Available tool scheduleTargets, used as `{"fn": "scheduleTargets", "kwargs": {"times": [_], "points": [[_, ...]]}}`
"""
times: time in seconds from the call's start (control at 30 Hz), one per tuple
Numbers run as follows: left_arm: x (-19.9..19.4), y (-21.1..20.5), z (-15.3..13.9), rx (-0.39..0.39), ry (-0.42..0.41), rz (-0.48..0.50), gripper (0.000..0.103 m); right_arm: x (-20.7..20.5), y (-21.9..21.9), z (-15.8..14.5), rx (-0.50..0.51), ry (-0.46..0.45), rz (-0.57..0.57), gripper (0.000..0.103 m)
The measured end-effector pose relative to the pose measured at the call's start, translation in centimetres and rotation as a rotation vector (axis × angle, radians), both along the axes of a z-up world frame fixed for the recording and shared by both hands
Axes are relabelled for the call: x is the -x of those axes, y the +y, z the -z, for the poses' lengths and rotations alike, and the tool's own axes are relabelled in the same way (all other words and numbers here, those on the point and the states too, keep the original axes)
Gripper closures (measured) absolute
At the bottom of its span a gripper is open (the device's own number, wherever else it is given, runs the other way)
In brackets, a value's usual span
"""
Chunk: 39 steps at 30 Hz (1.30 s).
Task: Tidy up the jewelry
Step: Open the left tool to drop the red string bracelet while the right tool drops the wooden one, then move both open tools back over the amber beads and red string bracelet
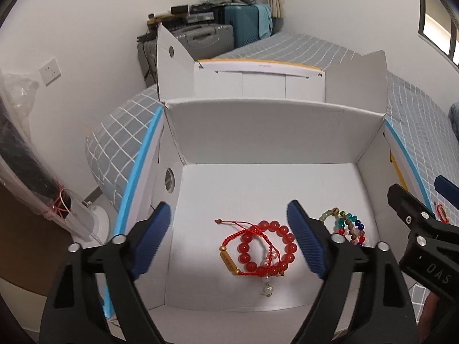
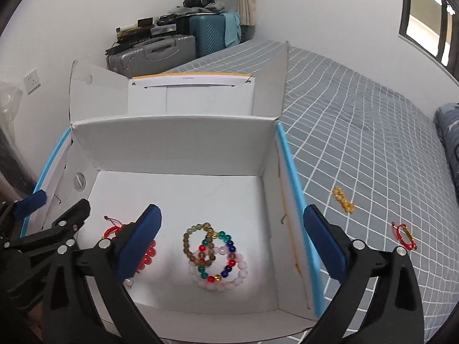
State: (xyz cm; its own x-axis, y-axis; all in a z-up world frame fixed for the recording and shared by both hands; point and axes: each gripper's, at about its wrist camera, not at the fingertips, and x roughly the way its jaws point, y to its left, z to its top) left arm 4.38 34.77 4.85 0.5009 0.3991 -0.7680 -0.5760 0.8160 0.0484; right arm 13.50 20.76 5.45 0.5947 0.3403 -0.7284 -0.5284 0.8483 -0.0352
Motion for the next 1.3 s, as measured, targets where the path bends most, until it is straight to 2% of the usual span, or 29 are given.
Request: {"fn": "scheduleTargets", "kwargs": {"times": [0.2, 0.4, 0.73, 0.9, 1.1, 1.3], "points": [[0.3, -0.8, -0.7, -0.020, -0.032, 0.009, 0.007, 0.1, -1.0, -0.2, -0.002, -0.013, 0.000, 0.008], [-0.1, -2.6, -1.1, -0.019, -0.053, 0.034, 0.007, 0.2, -3.6, -0.8, -0.008, -0.039, 0.029, 0.008], [-3.6, -8.7, -3.0, -0.017, -0.109, 0.107, 0.006, -2.1, -12.3, -2.5, -0.024, -0.060, 0.133, 0.008], [-6.6, -13.3, -4.2, -0.015, -0.141, 0.177, 0.006, -3.5, -18.0, -3.1, -0.030, -0.076, 0.206, 0.008], [-11.4, -19.7, -5.1, -0.025, -0.146, 0.273, 0.006, -5.8, -24.7, -2.4, -0.023, -0.067, 0.291, 0.008], [-16.5, -25.7, -4.1, -0.012, -0.111, 0.365, 0.006, -8.6, -29.7, -1.0, -0.014, -0.049, 0.345, 0.008]]}}
